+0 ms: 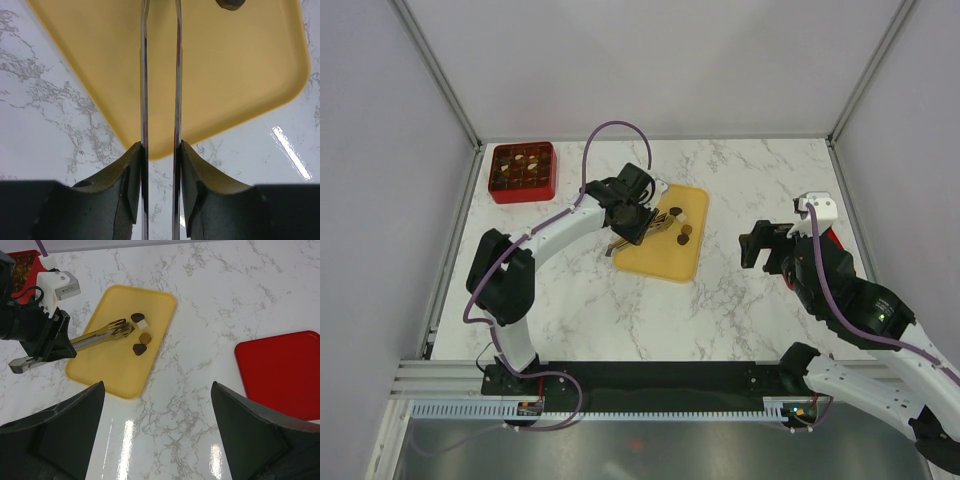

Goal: Pack the chocolate

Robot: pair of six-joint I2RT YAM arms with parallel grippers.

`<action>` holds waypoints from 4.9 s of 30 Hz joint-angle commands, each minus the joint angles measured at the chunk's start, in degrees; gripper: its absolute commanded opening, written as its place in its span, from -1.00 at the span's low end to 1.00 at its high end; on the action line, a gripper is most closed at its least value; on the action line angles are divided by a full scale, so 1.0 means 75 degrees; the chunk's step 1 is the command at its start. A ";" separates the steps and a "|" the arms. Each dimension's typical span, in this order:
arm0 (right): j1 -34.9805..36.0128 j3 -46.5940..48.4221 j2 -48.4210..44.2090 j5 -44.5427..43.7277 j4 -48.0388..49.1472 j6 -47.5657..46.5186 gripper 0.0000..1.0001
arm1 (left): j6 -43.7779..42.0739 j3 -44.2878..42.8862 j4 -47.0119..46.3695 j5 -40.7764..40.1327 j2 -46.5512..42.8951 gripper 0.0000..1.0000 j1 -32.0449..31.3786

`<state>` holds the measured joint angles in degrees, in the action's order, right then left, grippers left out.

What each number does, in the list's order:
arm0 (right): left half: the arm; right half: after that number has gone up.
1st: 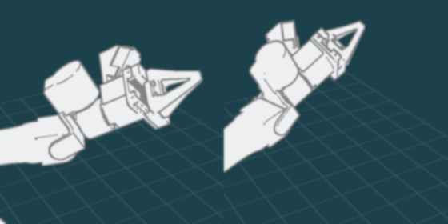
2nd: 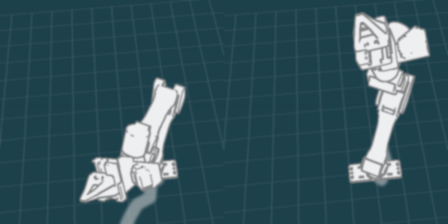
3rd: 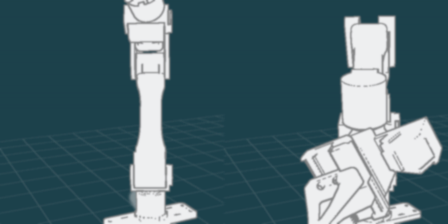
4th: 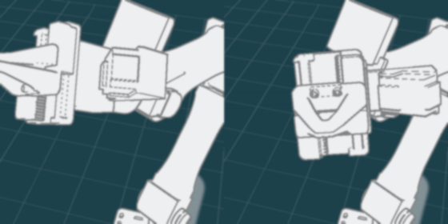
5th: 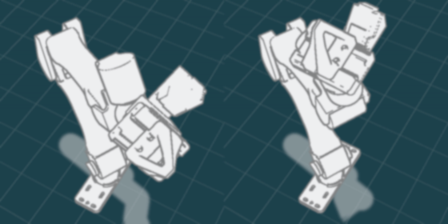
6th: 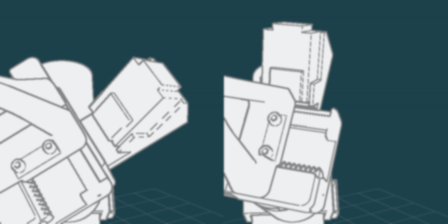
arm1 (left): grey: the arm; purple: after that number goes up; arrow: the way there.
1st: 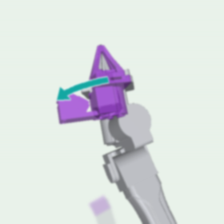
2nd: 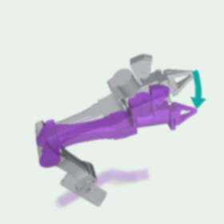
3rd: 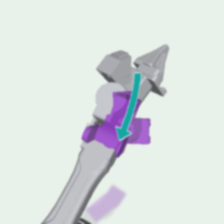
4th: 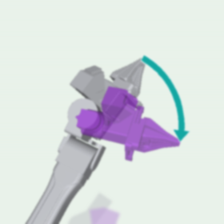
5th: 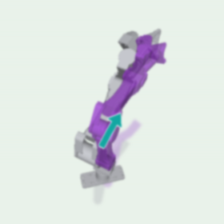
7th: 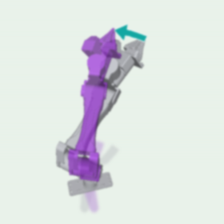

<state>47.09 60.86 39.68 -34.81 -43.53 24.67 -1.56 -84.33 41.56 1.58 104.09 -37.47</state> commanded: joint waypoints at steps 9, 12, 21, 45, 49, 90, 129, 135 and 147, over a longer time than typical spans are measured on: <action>0.0002 0.0194 -0.0135 -0.0094 0.0038 0.0063 0.91 | 0.0712 -0.0707 0.0878 -0.0773 -0.0156 -0.39 -0.0008; 0.0002 0.0182 -0.0146 -0.0105 0.0038 0.0063 0.92 | 0.0993 -0.1270 0.1359 -0.0996 -0.0157 -0.44 0.0168; 0.0002 0.0042 -0.0275 0.0047 0.0167 0.0086 0.92 | 0.1872 -0.2653 0.1900 -0.0891 -0.0309 -0.42 0.2251; 0.0002 -0.0087 0.0065 0.0153 0.0565 -0.0090 0.92 | 0.2611 -0.3263 0.1724 -0.1453 0.0780 -0.39 0.5746; 0.0003 -0.0099 0.0065 0.0223 0.0577 -0.0054 0.92 | 0.2482 -0.3344 0.1619 -0.1500 0.0921 -0.34 0.5828; 0.0002 0.0393 0.0100 -0.0117 0.0027 -0.0113 0.92 | 0.2014 -0.1706 0.1058 -0.1103 -0.1503 -0.07 0.2819; 0.0014 0.0393 -0.0052 -0.0164 -0.0149 0.0016 0.92 | 0.1802 -0.0310 -0.0174 -0.1172 0.0136 0.01 -0.1683; 0.0014 0.0417 -0.0111 -0.0187 -0.0161 -0.0007 0.92 | 0.2001 -0.0462 0.0292 -0.1336 0.0031 -0.10 -0.1683; 0.0002 0.0393 -0.0123 -0.0129 -0.0161 0.0086 0.91 | 0.2552 -0.1868 0.2122 -0.1724 -0.0555 -0.24 -0.1239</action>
<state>47.09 61.89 38.89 -34.79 -44.82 24.75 15.38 -93.51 54.22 -9.98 104.05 -49.12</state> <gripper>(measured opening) 0.958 0.404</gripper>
